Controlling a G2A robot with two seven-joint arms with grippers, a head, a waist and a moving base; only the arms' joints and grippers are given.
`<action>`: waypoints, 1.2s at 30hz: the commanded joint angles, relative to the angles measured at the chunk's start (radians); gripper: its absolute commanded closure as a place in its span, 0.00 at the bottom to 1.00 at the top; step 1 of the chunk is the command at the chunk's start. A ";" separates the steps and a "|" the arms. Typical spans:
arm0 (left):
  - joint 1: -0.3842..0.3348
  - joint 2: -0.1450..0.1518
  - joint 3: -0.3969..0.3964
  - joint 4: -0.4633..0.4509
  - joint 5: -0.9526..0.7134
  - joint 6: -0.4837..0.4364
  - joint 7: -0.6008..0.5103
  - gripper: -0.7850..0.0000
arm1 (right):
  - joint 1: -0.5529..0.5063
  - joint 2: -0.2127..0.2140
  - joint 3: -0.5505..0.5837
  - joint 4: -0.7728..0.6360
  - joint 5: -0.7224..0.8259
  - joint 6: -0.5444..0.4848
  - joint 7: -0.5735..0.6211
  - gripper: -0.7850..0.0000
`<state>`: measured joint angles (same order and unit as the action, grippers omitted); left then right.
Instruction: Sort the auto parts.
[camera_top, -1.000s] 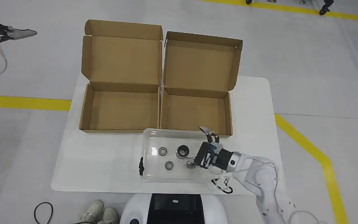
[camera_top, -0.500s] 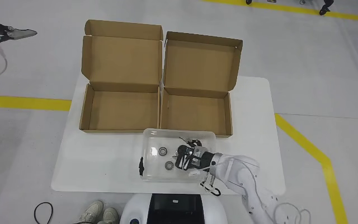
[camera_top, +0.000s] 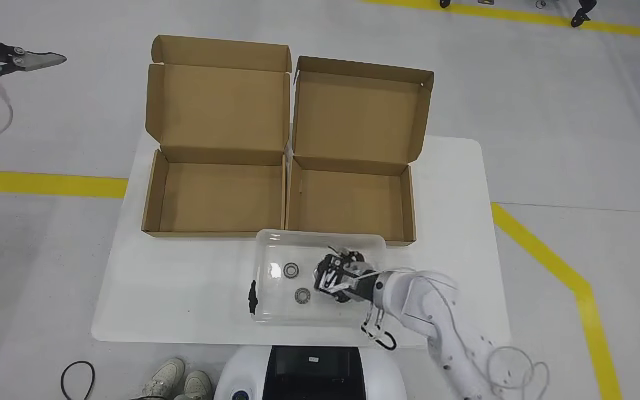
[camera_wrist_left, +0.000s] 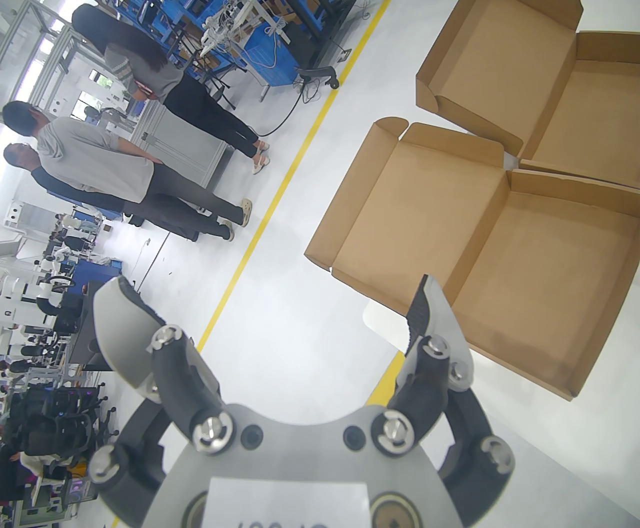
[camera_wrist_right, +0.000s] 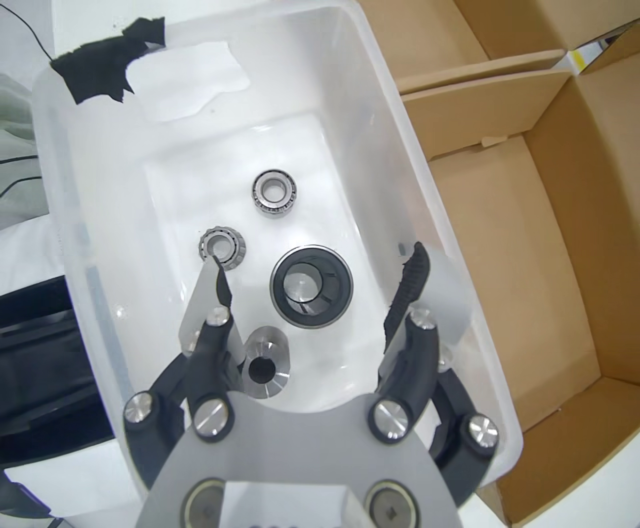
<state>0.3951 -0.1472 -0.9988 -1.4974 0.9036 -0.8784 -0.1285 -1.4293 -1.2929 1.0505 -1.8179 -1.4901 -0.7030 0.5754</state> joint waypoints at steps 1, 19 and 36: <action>0.000 0.000 0.000 0.000 0.000 0.000 0.000 0.00 | 0.019 -0.001 -0.003 0.030 0.031 0.000 0.009 0.19; 0.000 0.000 0.000 0.000 0.000 0.000 0.000 0.00 | 0.114 -0.002 -0.058 0.157 0.148 -0.004 0.065 0.34; 0.000 0.000 0.000 0.000 0.000 0.000 0.000 0.00 | 0.099 0.013 -0.080 0.076 0.144 0.014 0.080 1.00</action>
<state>0.3951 -0.1472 -0.9988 -1.4974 0.9036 -0.8784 -0.1285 -1.3269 -1.2814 0.9674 -1.7347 -1.3459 -0.6860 0.6614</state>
